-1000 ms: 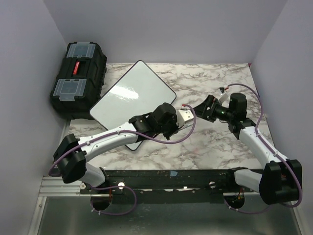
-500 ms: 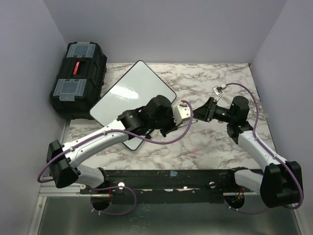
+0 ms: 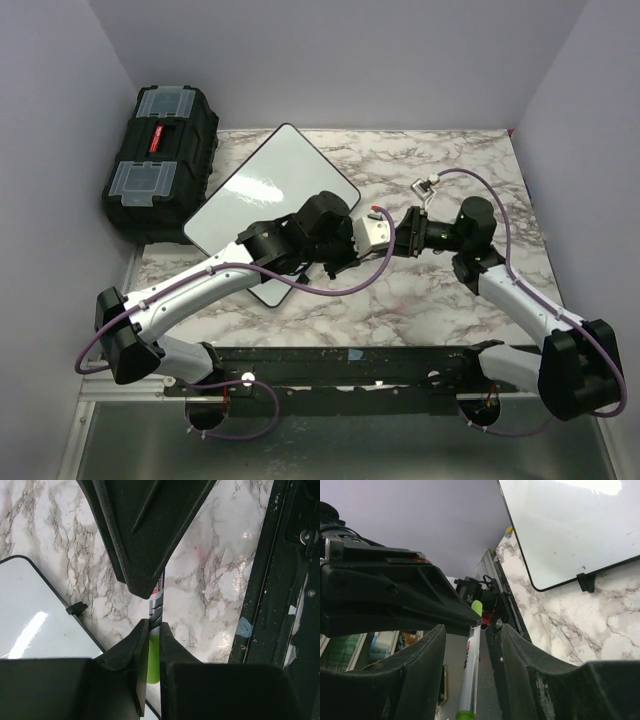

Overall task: Write a sentence on the whiteboard
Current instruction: Pass from the left arm to the right

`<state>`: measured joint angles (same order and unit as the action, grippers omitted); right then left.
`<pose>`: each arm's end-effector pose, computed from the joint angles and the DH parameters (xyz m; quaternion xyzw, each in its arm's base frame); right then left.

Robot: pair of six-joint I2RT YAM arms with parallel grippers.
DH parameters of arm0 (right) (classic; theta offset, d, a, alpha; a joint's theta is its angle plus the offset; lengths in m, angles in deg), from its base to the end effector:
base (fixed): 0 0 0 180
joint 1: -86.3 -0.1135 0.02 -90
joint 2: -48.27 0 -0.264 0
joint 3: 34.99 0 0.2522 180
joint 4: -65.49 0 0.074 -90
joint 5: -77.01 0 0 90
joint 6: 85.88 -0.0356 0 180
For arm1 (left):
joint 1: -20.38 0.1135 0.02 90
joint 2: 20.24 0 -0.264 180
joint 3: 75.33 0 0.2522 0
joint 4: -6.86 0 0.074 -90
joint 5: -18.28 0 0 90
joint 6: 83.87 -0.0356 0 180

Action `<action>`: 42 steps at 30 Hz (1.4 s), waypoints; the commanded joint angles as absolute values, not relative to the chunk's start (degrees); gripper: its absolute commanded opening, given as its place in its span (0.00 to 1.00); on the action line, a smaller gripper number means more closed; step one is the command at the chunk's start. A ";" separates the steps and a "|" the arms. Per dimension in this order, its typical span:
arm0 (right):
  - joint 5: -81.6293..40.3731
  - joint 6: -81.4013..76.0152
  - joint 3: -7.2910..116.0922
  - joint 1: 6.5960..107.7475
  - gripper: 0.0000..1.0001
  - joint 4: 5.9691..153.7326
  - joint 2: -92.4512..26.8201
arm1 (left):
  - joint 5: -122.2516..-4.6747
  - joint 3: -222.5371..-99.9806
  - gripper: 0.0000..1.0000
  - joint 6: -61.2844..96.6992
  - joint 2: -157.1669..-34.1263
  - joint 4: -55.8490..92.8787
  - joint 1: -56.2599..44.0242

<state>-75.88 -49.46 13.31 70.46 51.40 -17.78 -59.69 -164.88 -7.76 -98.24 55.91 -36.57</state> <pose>0.2252 0.0968 0.2721 -0.1365 0.7042 0.6451 0.2632 0.1566 -0.2543 0.3560 0.5547 0.7000 -0.2488 0.3747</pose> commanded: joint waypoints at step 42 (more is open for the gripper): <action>-77.21 -38.65 19.01 62.37 0.01 62.31 -22.81 | -60.47 -166.94 0.04 -10.77 -98.12 56.89 -35.69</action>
<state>-77.04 -40.22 17.07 63.36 60.58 -22.52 -60.41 -166.43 -10.95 -98.78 60.47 -35.50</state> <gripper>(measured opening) 0.132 0.112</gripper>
